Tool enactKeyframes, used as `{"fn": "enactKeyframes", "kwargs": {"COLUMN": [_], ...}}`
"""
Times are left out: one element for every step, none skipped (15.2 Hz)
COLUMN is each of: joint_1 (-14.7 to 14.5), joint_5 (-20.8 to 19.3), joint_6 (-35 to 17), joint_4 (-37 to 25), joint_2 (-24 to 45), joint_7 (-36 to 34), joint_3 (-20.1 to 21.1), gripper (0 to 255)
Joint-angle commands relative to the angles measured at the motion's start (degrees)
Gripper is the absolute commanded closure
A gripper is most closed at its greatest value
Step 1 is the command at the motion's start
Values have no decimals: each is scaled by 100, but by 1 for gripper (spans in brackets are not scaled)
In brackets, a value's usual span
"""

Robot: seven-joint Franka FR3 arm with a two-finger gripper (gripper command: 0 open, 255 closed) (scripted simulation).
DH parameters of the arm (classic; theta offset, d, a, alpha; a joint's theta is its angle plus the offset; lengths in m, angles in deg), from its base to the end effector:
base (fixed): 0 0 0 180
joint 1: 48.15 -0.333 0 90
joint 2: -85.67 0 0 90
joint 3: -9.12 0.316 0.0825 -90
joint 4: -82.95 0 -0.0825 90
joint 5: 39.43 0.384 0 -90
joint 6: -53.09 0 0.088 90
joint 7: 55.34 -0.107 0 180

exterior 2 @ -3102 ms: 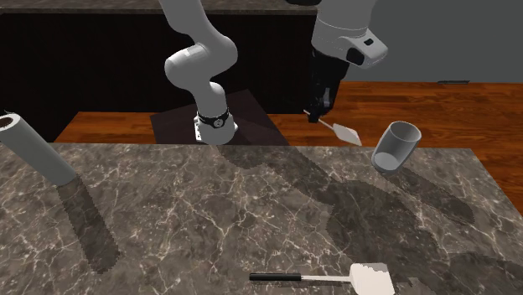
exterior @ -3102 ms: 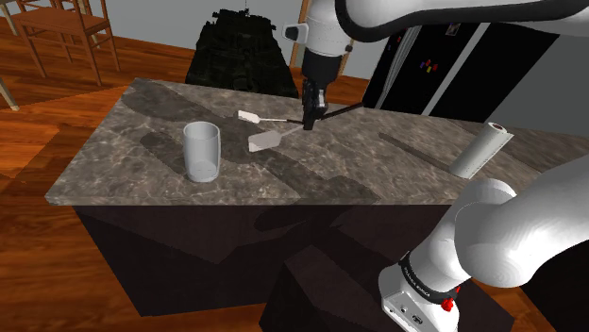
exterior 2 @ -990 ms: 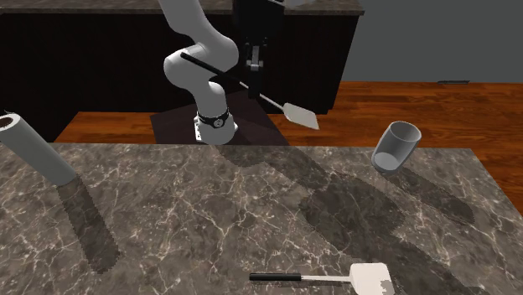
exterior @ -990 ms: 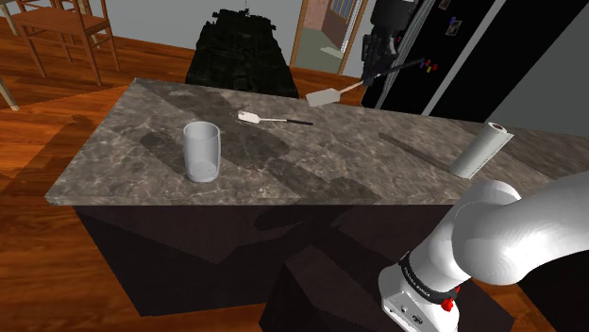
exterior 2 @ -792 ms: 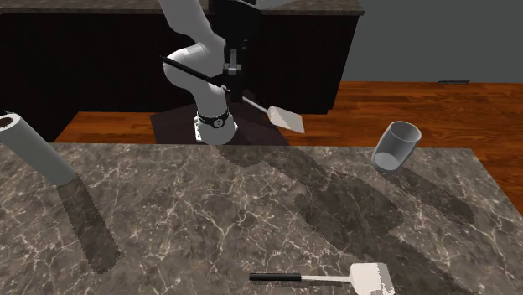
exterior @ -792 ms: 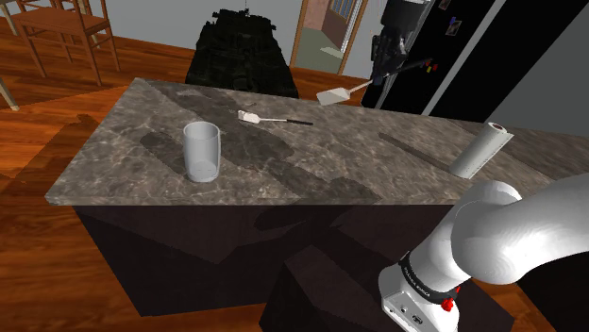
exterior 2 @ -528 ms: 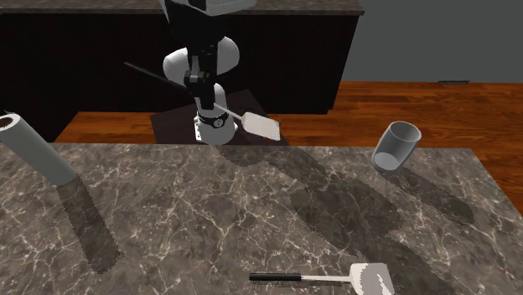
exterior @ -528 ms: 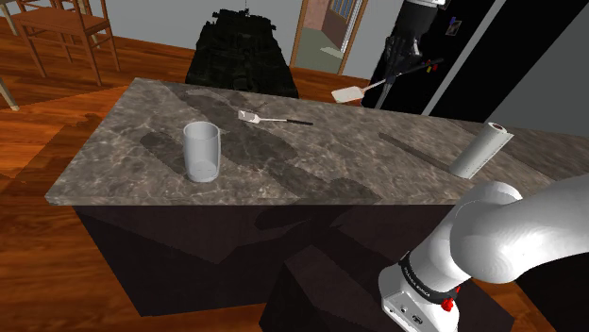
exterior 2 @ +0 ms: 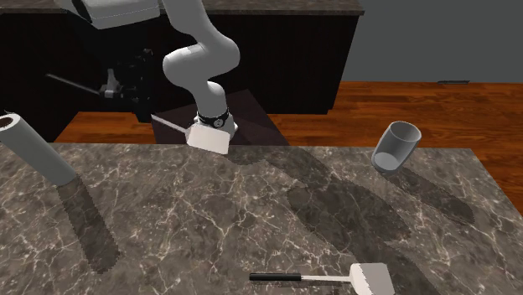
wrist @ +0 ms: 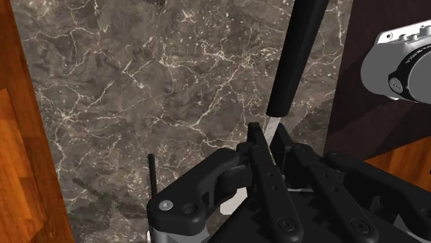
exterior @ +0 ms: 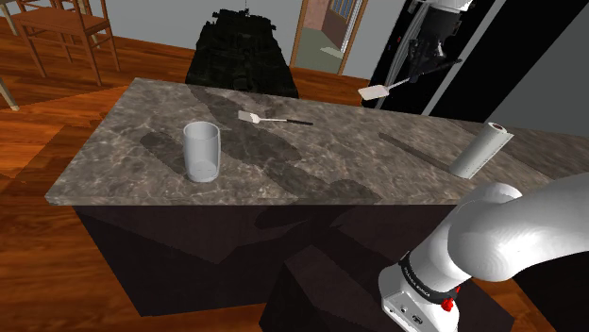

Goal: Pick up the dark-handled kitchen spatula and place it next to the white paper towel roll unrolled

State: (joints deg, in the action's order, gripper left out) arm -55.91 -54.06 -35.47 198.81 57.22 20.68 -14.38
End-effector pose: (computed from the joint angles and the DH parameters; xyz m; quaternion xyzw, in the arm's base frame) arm 0.3730 -0.1738 0.6234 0.8536 0.5199 -0.0281 0.0174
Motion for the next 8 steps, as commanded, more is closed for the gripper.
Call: {"fn": "enactKeyframes", "kwargs": {"joint_1": [58, 84, 108, 131, 147, 164, 181, 194], "joint_5": [-68, -95, -115, -129, -138, -138, -129, -112], "joint_6": [-44, -63, -84, -105, -127, -149, -173, -197], "joint_4": [-125, -201, -284, -373, -469, -570, -678, -793], "joint_2": [113, 180, 254, 336, 425, 522, 628, 743], "joint_7": [301, 453, 607, 763, 921, 1082, 1248, 1416], "joint_3": [-241, -366, -492, -621, -755, -891, -1029, -1171], "gripper": [255, 255, 255, 255, 255, 255, 255, 255]}}
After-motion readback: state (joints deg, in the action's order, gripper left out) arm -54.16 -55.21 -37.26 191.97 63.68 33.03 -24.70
